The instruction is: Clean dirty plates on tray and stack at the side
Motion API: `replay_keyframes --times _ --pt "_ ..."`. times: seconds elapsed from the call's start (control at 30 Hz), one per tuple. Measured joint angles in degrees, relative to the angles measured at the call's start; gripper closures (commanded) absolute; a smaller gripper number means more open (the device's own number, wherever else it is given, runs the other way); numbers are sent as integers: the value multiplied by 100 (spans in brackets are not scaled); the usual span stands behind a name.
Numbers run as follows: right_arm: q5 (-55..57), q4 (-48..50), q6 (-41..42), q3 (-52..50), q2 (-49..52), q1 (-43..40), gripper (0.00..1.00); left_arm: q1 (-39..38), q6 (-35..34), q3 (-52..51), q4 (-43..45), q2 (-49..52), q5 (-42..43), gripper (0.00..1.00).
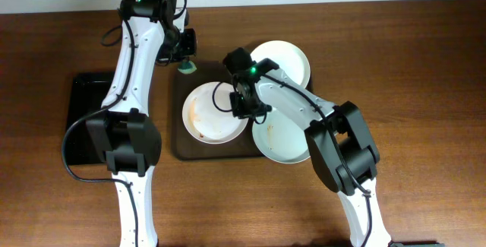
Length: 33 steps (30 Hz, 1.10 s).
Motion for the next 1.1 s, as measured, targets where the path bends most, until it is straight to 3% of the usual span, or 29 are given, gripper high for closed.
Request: replay_keyframes --times 0.1,0.5,0.8,1.1 --pt "-20 107 94 -42 -4 -2 96 0 0 0 9 0 0 99" --pt "308 -238 140 -28 -334 -2 96 0 0 0 72 2 -2 99" --pt "2903 -1169 59 262 -2002 92 96 0 0 0 50 2 0 99" --pt "5668 -1309 -7 282 -2017 920 96 0 -2 0 50 2 203 99"
